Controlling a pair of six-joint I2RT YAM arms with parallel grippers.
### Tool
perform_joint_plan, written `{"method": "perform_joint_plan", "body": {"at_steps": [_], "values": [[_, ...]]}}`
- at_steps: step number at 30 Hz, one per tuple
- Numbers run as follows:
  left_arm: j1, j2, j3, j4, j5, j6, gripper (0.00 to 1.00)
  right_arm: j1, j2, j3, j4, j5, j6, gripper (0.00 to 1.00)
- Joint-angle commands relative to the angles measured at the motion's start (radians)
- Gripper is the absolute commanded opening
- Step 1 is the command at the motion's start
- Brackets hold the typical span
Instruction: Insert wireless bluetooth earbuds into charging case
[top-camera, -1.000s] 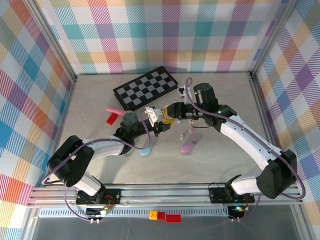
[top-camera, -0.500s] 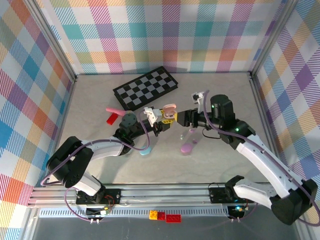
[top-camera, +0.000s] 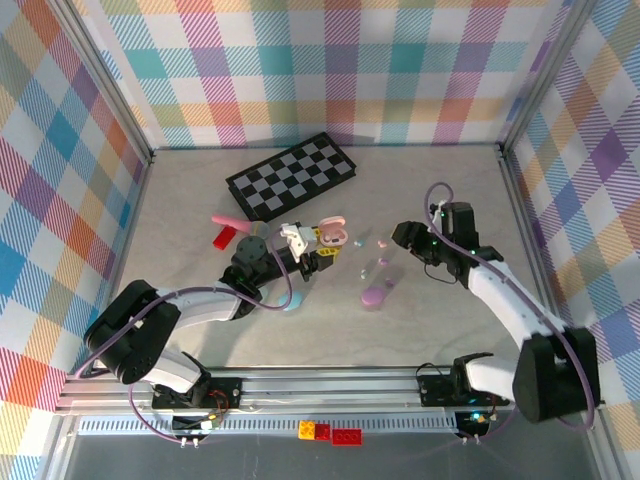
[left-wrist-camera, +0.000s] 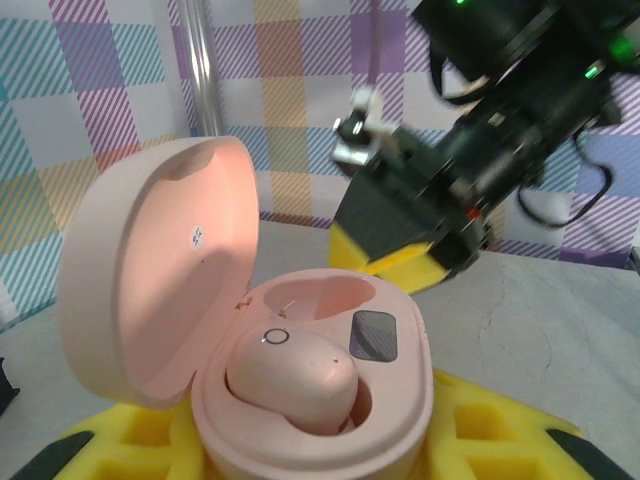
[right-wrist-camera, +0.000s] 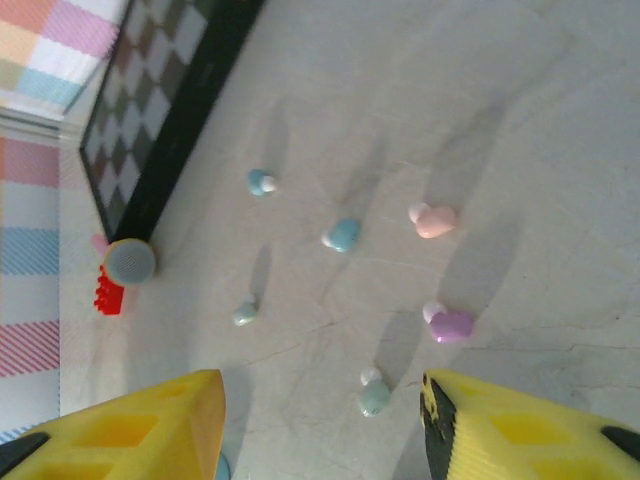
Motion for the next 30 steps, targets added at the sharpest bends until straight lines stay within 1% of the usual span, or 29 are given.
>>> {"method": "perform_joint_plan", "body": {"at_steps": [1, 3, 5, 9, 16, 20, 30], "values": [[0.007, -0.032, -0.013, 0.073, 0.003, -0.002, 0.34, -0.006, 0.124, -0.001, 0.122, -0.068, 0.138, 0.54], [0.007, -0.039, -0.018, 0.073, -0.001, -0.002, 0.34, -0.005, 0.204, 0.001, 0.183, -0.081, 0.207, 0.50], [0.007, -0.047, -0.022, 0.069, -0.006, 0.000, 0.34, -0.005, 0.261, 0.002, 0.235, -0.089, 0.251, 0.43], [0.007, -0.058, -0.023, 0.052, -0.006, 0.006, 0.34, -0.006, 0.347, 0.007, 0.289, -0.082, 0.300, 0.42], [0.007, -0.060, -0.026, 0.052, -0.006, 0.007, 0.34, -0.005, 0.432, 0.033, 0.317, -0.093, 0.282, 0.41], [0.007, -0.058, -0.029, 0.050, -0.009, 0.011, 0.34, -0.005, 0.465, 0.058, 0.305, -0.101, 0.240, 0.40], [0.009, -0.075, -0.038, 0.021, -0.018, 0.029, 0.34, -0.006, 0.542, 0.135, 0.288, -0.111, 0.212, 0.38]]}}
